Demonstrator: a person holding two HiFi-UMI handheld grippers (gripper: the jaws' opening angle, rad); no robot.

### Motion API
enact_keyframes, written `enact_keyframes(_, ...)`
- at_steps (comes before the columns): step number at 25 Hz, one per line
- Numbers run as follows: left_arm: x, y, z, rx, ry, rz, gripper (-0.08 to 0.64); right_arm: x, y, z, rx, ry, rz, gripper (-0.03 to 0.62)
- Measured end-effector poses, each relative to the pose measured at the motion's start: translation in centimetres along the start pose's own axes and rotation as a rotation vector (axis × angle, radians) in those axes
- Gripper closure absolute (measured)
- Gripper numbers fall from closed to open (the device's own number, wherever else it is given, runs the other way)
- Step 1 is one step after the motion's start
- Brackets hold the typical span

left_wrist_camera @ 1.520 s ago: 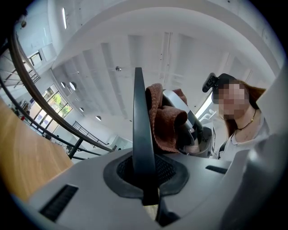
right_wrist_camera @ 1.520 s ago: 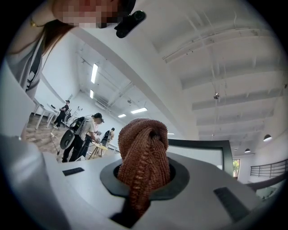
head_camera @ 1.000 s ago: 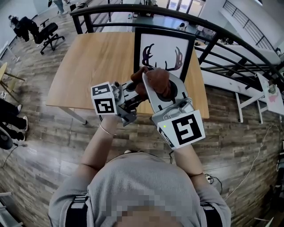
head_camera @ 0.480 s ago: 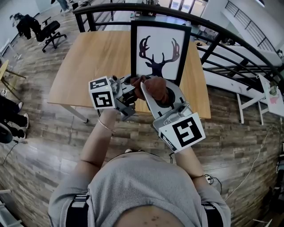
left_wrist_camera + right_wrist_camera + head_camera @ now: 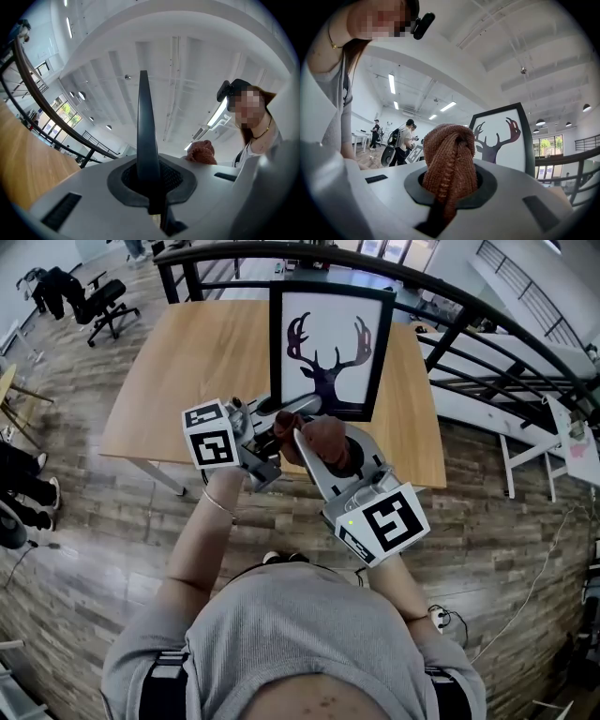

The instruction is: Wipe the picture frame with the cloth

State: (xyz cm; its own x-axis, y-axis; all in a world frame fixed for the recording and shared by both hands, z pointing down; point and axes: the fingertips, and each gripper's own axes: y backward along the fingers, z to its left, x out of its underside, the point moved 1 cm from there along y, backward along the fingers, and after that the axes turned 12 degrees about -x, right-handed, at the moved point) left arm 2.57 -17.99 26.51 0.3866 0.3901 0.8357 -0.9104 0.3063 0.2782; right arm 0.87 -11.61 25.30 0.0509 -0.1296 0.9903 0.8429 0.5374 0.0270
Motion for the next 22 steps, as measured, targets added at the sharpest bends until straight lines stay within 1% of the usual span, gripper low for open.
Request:
enact_keyframes(2, 0.2, 0.1, 0.4, -0.009, -0.006, 0.003, 0.532, 0.1, 0.4, 0.0, 0.005, -0.004, -0.002, 0.546)
enact_keyframes(4, 0.4, 0.3, 0.7, -0.011, -0.008, 0.005, 0.532, -0.5, 0.7, -0.2, 0.015, 0.004, -0.021, 0.546)
enact_keyframes(9, 0.9, 0.0, 1.0, -0.005, 0.024, 0.011, 0.532, -4.5, 2.0, -1.8, 0.063, 0.059, -0.087, 0.546)
enact_keyframes(13, 1.0, -0.1, 1.0, -0.002, -0.004, 0.038, 0.532, -9.8, 2.7, -4.5, 0.149, 0.152, -0.172, 0.546)
enact_keyframes(16, 1.0, 0.0, 1.1, 0.004, 0.006, 0.041, 0.532, -13.1, 2.9, -7.2, 0.234, 0.219, -0.24, 0.546)
enact_keyframes(19, 0.9, 0.0, 1.0, 0.012, 0.014, 0.045, 0.532, -15.0, 2.2, -9.5, 0.287, 0.258, -0.266, 0.546)
enact_keyframes(22, 0.7, 0.0, 0.8, 0.013, 0.005, 0.049, 0.532, -15.4, 1.3, -11.3, 0.314, 0.269, -0.267, 0.546)
